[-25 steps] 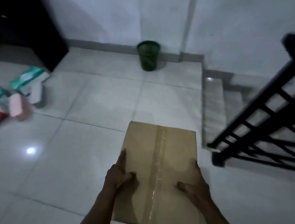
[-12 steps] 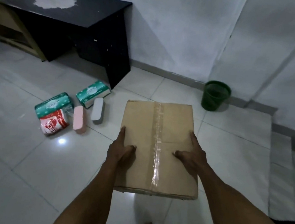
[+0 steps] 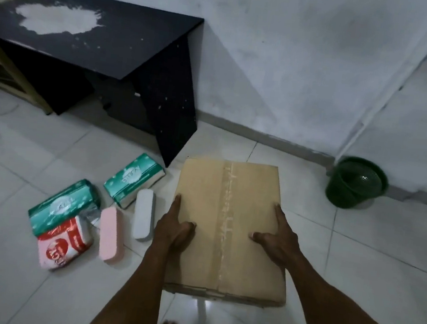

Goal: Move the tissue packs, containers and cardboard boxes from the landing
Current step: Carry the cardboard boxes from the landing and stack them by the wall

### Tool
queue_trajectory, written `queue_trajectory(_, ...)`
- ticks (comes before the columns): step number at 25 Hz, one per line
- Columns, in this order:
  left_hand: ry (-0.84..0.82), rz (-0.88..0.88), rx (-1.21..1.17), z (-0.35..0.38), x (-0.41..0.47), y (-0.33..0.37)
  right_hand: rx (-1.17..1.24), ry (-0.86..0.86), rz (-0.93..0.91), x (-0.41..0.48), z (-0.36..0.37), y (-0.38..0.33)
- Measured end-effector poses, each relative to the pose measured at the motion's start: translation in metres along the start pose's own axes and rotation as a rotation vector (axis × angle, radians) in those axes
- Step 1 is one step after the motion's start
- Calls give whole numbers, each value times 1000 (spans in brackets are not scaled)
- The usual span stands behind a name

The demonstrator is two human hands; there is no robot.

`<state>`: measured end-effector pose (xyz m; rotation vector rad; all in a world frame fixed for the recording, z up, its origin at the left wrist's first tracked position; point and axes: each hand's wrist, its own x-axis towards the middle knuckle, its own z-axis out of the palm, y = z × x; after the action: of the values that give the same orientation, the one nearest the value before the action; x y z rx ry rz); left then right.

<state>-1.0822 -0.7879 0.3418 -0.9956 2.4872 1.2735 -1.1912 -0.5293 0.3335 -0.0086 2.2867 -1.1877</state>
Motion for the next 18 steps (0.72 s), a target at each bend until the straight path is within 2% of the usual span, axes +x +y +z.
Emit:
queue_trajectory(3,-42,52,34,-24,96,15,9,23,7,87,20,-30)
queue_trajectory(8,-82,7,144,-49,261,40,-35,35,60,240,49,-70)
queue_trajectory(13,-157,-16,116,-43,436,66,-6,71,97,385,60,-97)
queue_trajectory(18,-131,-63,72,-23,591,69,14,90,126,529,79,-108)
